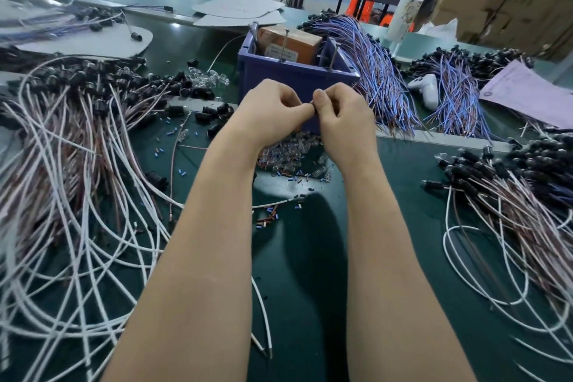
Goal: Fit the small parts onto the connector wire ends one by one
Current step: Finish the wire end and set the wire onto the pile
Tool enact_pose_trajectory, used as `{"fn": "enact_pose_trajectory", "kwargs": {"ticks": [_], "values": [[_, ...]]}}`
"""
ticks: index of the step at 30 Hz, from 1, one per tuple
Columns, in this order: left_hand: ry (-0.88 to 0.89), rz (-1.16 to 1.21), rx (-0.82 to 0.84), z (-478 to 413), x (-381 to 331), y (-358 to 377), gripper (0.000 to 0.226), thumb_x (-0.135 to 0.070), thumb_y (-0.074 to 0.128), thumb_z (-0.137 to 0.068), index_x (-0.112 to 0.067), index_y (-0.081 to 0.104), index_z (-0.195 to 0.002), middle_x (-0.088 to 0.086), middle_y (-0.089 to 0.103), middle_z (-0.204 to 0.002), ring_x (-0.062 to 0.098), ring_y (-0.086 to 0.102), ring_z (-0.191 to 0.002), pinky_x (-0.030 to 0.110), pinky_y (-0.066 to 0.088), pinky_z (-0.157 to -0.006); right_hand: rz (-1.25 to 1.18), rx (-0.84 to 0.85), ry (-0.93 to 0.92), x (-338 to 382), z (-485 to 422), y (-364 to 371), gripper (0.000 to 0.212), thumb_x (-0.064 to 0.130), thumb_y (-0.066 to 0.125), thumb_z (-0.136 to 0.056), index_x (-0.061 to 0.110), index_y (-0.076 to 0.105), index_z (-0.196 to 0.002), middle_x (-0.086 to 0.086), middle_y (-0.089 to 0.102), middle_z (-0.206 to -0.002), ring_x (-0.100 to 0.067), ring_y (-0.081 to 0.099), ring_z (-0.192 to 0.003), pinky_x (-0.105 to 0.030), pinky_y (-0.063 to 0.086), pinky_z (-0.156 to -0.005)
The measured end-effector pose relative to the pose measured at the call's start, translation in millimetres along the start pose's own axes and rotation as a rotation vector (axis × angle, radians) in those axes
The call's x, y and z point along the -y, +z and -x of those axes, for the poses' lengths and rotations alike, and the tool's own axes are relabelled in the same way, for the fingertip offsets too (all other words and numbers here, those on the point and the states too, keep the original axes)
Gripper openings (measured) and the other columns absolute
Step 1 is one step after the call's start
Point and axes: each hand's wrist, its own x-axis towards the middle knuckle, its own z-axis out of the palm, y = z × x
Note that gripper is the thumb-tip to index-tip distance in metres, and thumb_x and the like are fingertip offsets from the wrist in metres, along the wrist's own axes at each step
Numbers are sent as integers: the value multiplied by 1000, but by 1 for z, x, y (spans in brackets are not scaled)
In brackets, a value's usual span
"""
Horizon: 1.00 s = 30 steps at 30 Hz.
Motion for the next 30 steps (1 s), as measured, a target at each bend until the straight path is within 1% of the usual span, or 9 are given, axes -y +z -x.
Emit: {"fn": "enact_pose_trajectory", "kwargs": {"ticks": [3, 6, 10, 15, 18, 22, 24, 26, 30], "values": [[60, 58, 44, 3, -1, -3, 22, -33, 63, -87, -16, 67, -73, -9, 58, -52, 2, 48, -51, 18, 40, -54, -358, 25, 147, -5, 0, 0, 27, 17, 47, -99, 11, 57, -75, 8, 47, -58, -7, 39, -55, -24, 34, -59], [60, 141, 74, 5, -1, -6, 21, -31, 64, -87, -16, 68, -73, -11, 58, -48, 5, 48, -53, 20, 41, -57, -683, 116, 249, -7, 1, -2, 32, 15, 45, -100, 12, 56, -71, 11, 44, -47, -7, 34, -48, -22, 31, -51], [22, 49, 92, 6, -3, -8, 27, -33, 63, -85, -10, 69, -72, -7, 56, -49, 6, 44, -48, 18, 36, -48, -626, 165, 235, -7, 3, 2, 34, 14, 44, -101, 14, 56, -69, 11, 46, -42, -15, 38, -54, -21, 31, -50], [36, 106, 68, 7, -6, -19, 22, -32, 65, -83, -14, 72, -73, -8, 62, -54, 7, 53, -57, 27, 46, -64, -755, 50, 396, -20, 2, -7, 32, 12, 41, -102, 10, 53, -72, 3, 35, -57, -8, 29, -51, -22, 24, -52], [31, 80, -42, 3, -3, -11, 23, -29, 63, -88, -9, 71, -79, -5, 65, -63, 6, 54, -56, 26, 47, -68, -404, -15, 364, -22, 4, -2, 24, 15, 46, -99, 10, 58, -79, 2, 49, -61, -8, 41, -54, -24, 35, -56], [49, 68, -21, 1, -1, -5, 12, -22, 58, -93, -15, 65, -100, -4, 66, -70, 4, 58, -62, 25, 48, -74, -85, 202, 309, -23, 6, 8, 12, 16, 56, -92, 15, 68, -95, -5, 68, -83, -15, 58, -75, -30, 47, -72], [83, 31, -19, 0, -3, -5, 14, -22, 58, -93, -18, 65, -104, -6, 67, -73, 1, 57, -67, 22, 45, -73, 18, 227, 319, -27, 4, 6, 17, 17, 58, -90, 19, 70, -102, -4, 67, -89, -16, 57, -75, -24, 47, -66], [108, 9, -25, 1, -6, -5, 13, -21, 58, -93, -19, 65, -104, -6, 69, -77, -1, 58, -71, 19, 42, -70, 182, 215, 372, -31, 1, 3, 21, 18, 59, -89, 20, 70, -107, -5, 67, -97, -22, 61, -87, -29, 52, -74], [131, 12, -35, 3, -11, -9, 11, -19, 60, -92, -23, 63, -101, -2, 72, -94, 10, 62, -88, 12, 41, -70, 369, 299, 541, -38, 2, 8, 19, 15, 60, -88, 14, 67, -105, -12, 65, -108, -28, 58, -92, -29, 48, -77]]}}
